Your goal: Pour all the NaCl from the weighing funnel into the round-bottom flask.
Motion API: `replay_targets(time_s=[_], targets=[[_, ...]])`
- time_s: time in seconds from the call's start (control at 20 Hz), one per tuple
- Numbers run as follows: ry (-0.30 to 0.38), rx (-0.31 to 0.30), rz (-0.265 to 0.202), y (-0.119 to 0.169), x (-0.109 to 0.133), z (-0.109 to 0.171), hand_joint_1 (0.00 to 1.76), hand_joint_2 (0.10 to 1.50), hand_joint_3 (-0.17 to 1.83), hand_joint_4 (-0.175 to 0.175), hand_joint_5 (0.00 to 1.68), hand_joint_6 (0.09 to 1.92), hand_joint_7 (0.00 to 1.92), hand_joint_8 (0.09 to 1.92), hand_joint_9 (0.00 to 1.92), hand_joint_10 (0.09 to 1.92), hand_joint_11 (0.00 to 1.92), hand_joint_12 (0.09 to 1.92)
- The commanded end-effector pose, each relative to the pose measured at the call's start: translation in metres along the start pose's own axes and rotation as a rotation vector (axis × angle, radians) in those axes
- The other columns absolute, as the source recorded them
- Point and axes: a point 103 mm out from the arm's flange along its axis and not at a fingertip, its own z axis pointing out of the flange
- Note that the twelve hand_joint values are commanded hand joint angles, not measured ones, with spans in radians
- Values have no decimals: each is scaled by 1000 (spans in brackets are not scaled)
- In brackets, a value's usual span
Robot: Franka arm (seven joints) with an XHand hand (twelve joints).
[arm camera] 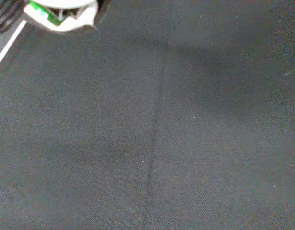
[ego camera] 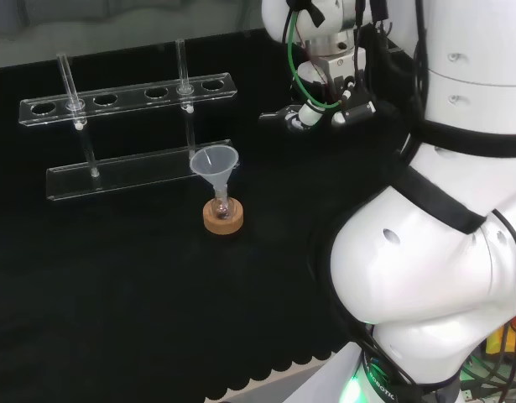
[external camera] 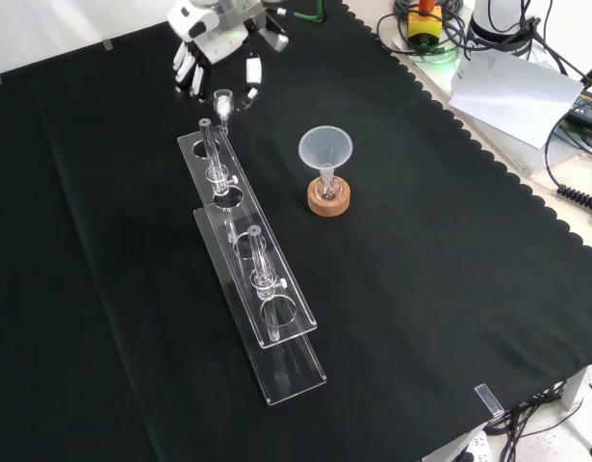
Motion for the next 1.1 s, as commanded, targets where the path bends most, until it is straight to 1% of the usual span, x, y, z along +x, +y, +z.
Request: replay_targets(time_s=[0.05,0.3,0.6,0.8,1.1], targets=[[-46,-4,21,-44,10,-21,1111,613,788,175,1210,849,441,678,831,506,613,1195],[-71,-12,25,-65,22,-35,1111,613,789,175,1209,850,441,677,831,505,612,1198],[-109,-11,25,-90,45,-53,1111,613,790,175,1208,852,441,677,832,503,612,1200],[-126,-8,7,-104,63,-62,1111,613,790,175,1208,854,441,677,832,503,611,1201],[-146,8,-19,-117,88,-63,1110,613,792,175,1206,857,441,677,833,502,610,1202]])
